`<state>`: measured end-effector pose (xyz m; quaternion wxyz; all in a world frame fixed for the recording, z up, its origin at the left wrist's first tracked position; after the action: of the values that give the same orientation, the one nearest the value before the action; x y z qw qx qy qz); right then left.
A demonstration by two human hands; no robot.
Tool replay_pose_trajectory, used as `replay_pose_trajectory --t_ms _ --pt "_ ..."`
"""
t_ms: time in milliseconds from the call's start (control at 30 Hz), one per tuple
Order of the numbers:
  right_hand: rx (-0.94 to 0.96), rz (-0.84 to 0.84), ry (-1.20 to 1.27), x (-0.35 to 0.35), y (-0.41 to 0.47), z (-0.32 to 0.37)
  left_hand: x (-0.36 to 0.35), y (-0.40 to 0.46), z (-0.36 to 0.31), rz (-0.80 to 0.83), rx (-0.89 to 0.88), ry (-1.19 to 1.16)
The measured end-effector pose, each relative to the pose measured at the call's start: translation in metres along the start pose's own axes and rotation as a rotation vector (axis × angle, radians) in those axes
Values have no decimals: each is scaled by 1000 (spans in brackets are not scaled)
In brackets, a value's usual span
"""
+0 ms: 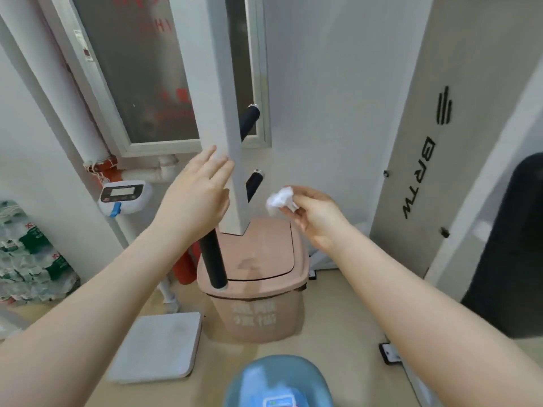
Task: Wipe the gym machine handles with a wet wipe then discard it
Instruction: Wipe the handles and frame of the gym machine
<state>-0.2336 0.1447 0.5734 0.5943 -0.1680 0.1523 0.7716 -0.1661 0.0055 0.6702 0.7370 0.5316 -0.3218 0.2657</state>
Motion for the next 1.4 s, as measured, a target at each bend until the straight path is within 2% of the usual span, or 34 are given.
replay_pose_trajectory --t_ms 133,300,433,533,667,767,867,1000,1100,1200,1300,1400 --pt "-79 -103 -157 26 -58 6 1 -14 -57 138 89 -570" --pt "12 -204 -375 69 -122 49 21 -14 -149 288 9 -895" --pt "22 -264 -311 115 -184 68 29 -17 -220 411 -104 -959" --pt "78 -257 -280 153 -228 87 30 -24 -268 450 -77 -1036" --pt "124 -282 -551 209 -283 111 31 -29 -344 533 19 -1236" --pt "167 -329 -712 257 -325 142 44 -30 -419 620 17 -1377" --pt "146 -415 -638 325 -375 173 62 -32 -502 696 8 -1465" --pt "67 -426 -607 414 -433 209 84 -33 -609 809 -49 -1528" --pt "0 -431 -512 470 -460 228 86 -29 -670 862 -60 -1492" --pt "-88 -440 -388 524 -473 238 78 -10 -717 853 5 -1493" --pt "-88 -448 -224 580 -473 250 64 17 -770 881 53 -1555" --pt "-71 -418 -243 640 -460 262 46 49 -827 874 22 -1572"
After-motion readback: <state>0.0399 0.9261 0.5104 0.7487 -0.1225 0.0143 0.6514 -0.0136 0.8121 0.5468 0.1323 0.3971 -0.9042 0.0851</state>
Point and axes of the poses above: each hand's wrist, its own y-axis towards the middle knuckle, its own x-axis out of the back of the hand, z = x × y, the point moved 9 cm from there along y, towards the middle knuckle, and after that the axes turned 3 degrees about x, right-handed, at the moved point
